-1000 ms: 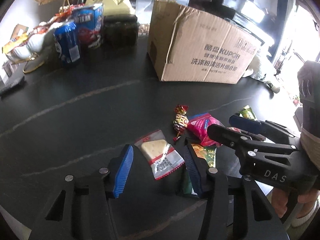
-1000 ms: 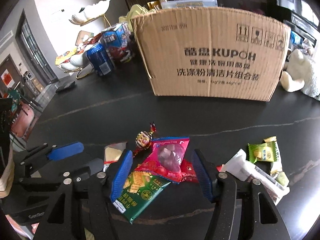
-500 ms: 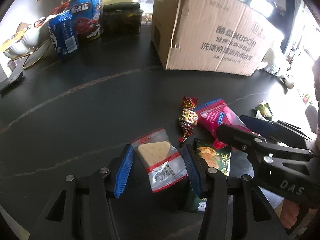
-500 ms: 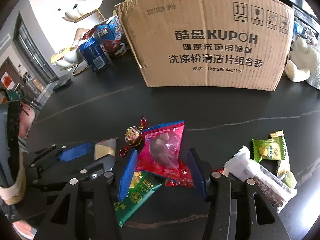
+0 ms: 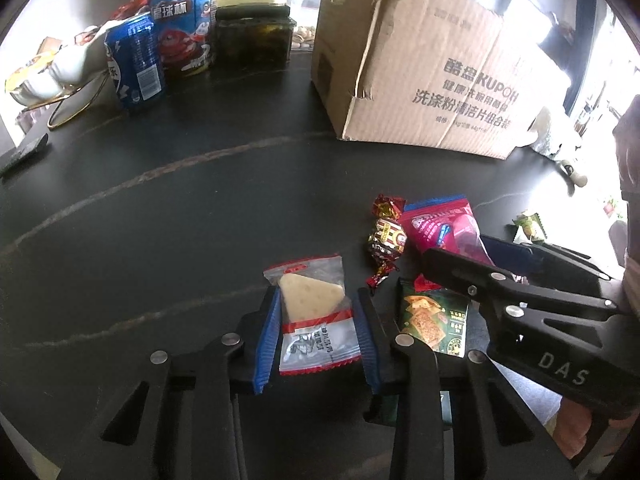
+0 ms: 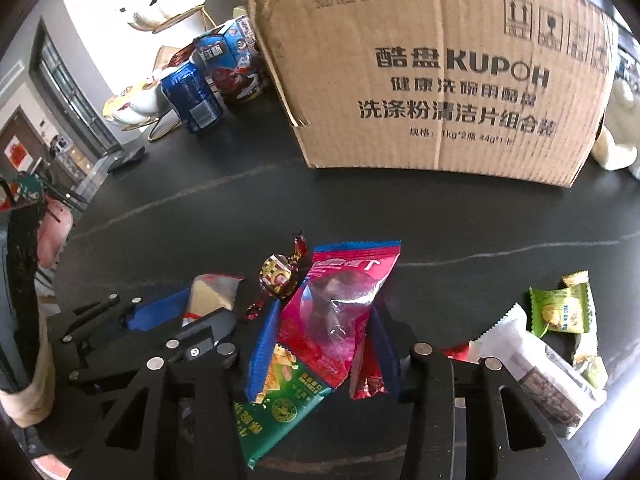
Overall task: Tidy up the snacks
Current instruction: 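Grasp the cheese-wedge packet with the left gripper while the right grasps the pink candy bag, then carry both packets into the cardboard box and open both grippers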
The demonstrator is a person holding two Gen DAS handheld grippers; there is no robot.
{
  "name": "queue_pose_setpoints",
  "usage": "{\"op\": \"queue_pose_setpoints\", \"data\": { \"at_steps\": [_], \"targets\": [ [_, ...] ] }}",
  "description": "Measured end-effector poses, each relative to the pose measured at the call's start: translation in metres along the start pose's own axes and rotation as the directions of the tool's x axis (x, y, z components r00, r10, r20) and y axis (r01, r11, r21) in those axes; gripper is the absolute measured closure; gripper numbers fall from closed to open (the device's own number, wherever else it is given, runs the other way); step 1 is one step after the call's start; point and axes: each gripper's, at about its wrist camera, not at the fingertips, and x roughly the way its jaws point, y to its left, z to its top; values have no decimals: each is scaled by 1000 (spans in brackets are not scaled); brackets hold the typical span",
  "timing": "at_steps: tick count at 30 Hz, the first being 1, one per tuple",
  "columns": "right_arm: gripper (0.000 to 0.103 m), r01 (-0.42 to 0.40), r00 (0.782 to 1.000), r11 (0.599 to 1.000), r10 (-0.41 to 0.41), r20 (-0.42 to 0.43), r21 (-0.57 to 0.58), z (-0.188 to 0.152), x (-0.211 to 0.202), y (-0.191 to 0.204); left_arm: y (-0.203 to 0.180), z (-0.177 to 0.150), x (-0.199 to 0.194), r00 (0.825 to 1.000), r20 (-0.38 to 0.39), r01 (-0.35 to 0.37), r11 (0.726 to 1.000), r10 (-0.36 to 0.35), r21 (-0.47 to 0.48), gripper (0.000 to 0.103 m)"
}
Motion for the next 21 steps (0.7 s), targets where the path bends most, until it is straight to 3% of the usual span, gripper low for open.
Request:
{"op": "queue_pose_setpoints", "data": {
  "at_steps": [7,21],
  "targets": [
    [63,11,1000,1000,-12,25,12,-4,-7,1,0,2,-14,999,30,21,1000,-21,-7,68],
    [63,27,988,999,-31,150,26,-7,-60,4,-18,14,-71,986,160,32,998,-41,62,69]
  ]
}}
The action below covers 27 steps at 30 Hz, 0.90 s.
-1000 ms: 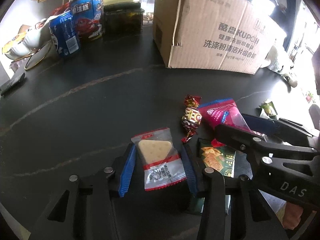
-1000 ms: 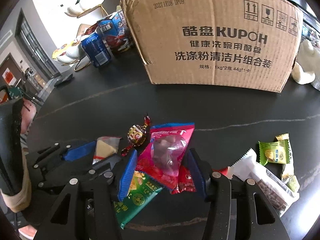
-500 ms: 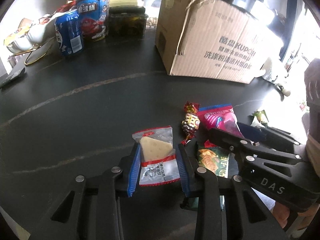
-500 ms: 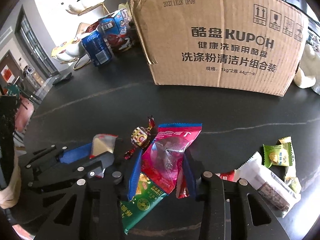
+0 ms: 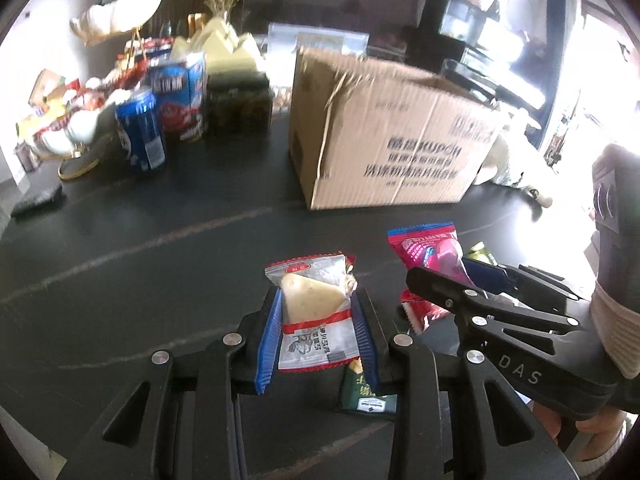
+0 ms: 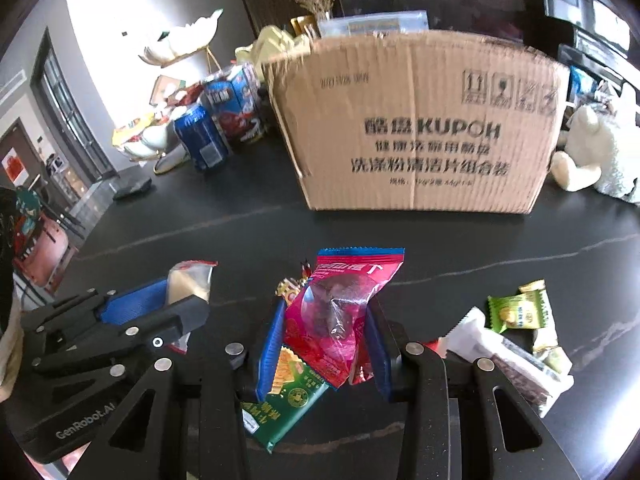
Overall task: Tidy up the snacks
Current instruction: 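Carry both packets into the cardboard box and open both grippers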
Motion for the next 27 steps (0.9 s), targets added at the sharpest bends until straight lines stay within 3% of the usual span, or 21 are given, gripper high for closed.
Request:
{"op": "queue_pose_setpoints", "data": {
  "at_steps": [9,27],
  "targets": [
    [63,22,992,1000,-23,125,7,23,-44,-4,-15,31,-36,994,112,7,998,-13,56,69],
    [63,89,942,996,-91,323,21,99,-104,-27,-53,119,-71,963,262,25,987,-66,157,69]
  ]
}}
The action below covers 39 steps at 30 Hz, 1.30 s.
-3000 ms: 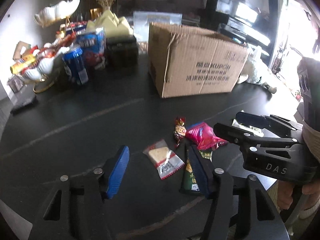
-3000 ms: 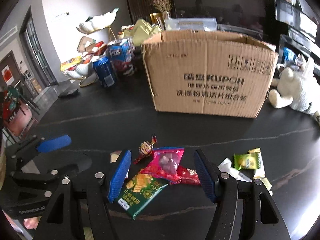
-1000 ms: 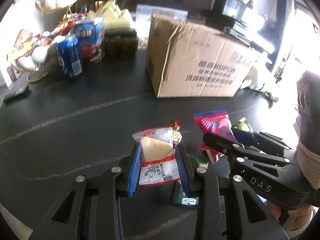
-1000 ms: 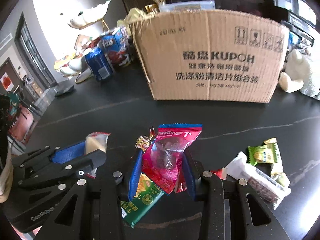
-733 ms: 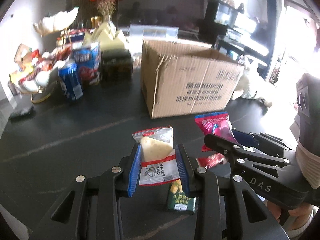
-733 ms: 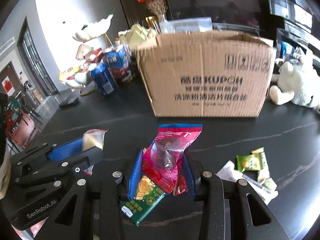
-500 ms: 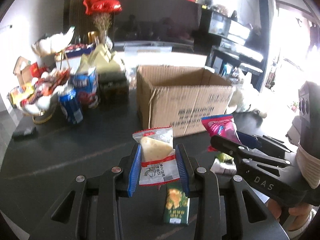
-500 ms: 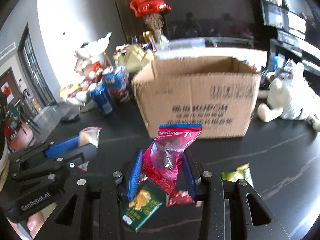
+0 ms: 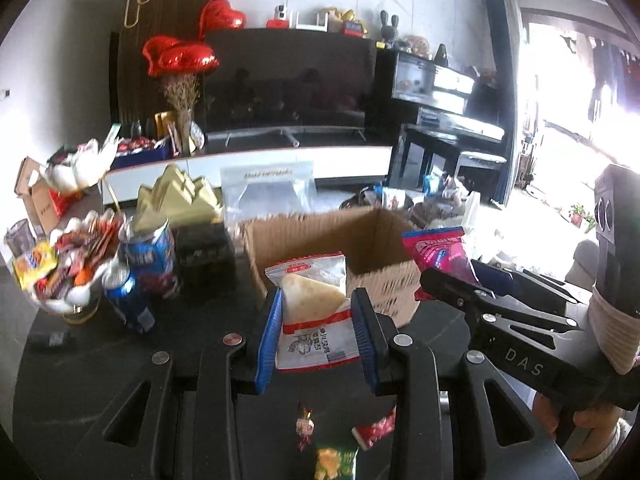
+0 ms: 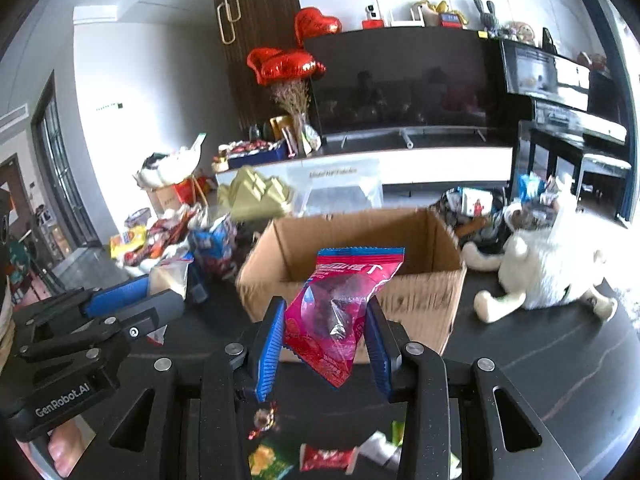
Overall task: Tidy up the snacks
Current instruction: 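Carry both packets into the cardboard box and open both grippers, then withdraw both grippers from the box back to the remaining snacks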
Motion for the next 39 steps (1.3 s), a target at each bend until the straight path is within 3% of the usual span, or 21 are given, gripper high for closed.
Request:
{"op": "queue_pose_setpoints", "data": {
  "at_steps": [12,27,30,31,32,34,39],
  "targets": [
    [63,13,1000,1000,-12,16,-25,36,20,-16,-4,41,34,1000,1,19,999,-19,33,68],
    [63,22,999,1000,-22,-31,6,56,81,-51,-2,65,116,994,-94,64,997,-59,51,67],
    [62,25,999,1000,-24,-34,12,57,89,-55,-2,67,128,994,-101,44,997,-37,66,58],
    [61,39,999,999,-38,-38,9,57,92,-56,-1,68,129,995,-96,34,997,-28,64,50],
    [53,52,998,999,-52,-40,11,58,94,-57,1,68,129,996,-90,26,998,-20,61,44],
    [38,82,996,996,-82,-35,22,57,94,-59,4,68,126,997,-80,13,998,-8,55,43],
    [38,121,992,993,-121,-22,10,50,79,-55,9,60,106,998,-58,-30,999,32,31,38]
  ]
}}
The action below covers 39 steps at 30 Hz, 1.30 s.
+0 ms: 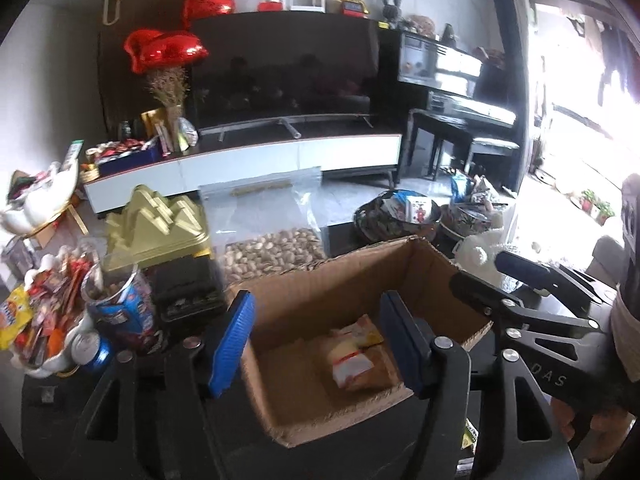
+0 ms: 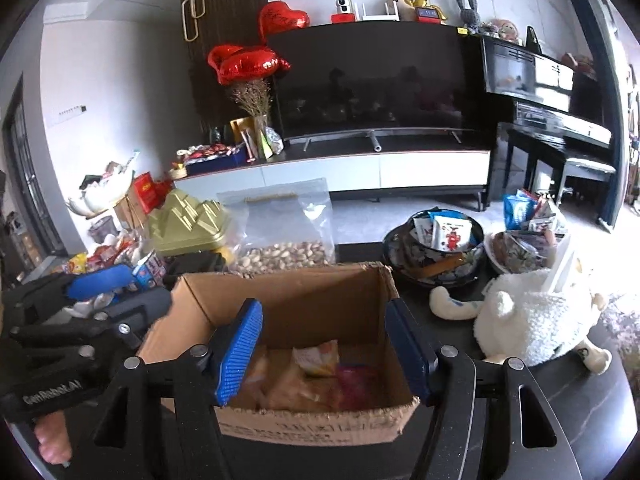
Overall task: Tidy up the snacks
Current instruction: 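Withdraw both grippers from the box back to the remaining snacks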
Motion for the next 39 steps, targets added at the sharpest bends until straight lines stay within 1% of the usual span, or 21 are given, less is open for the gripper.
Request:
{"op": "queue_pose_setpoints", "data": {
  "at_steps": [3,5,8,15,18,22,26,31,35,39],
  "targets": [
    [38,7,1000,1000,-7,6,-10,-7,-15,5,0,-9,-18,1000,13,-17,1000,17,4,33],
    [38,0,1000,1000,0,14,-10,-15,-29,10,-1,-15,-30,1000,21,-10,1000,9,16,30],
    [38,-12,1000,1000,13,23,-14,-25,-46,17,-3,-27,-49,1000,28,-13,999,12,29,28],
    [38,-20,999,1000,21,38,-24,-48,-79,36,1,-56,-86,999,42,-20,1000,20,18,24],
    [31,-18,999,1000,19,42,-20,-58,-90,43,3,-69,-100,999,43,-23,1000,22,21,23],
    [29,-30,999,999,30,33,-13,-72,-101,52,4,-84,-115,998,55,-34,999,32,32,21],
    [27,-31,999,999,31,13,-7,-90,-106,59,6,-100,-124,998,49,-40,998,38,42,21],
    [27,-27,1000,1000,27,-15,-10,-112,-108,65,11,-124,-127,999,19,-39,999,38,37,19],
    [27,-41,998,999,41,-45,-11,-128,-107,70,15,-144,-123,999,-16,-33,999,33,28,18],
    [27,-39,997,999,38,-70,-18,-142,-104,74,16,-161,-115,998,-54,-23,999,25,32,18]
  ]
}}
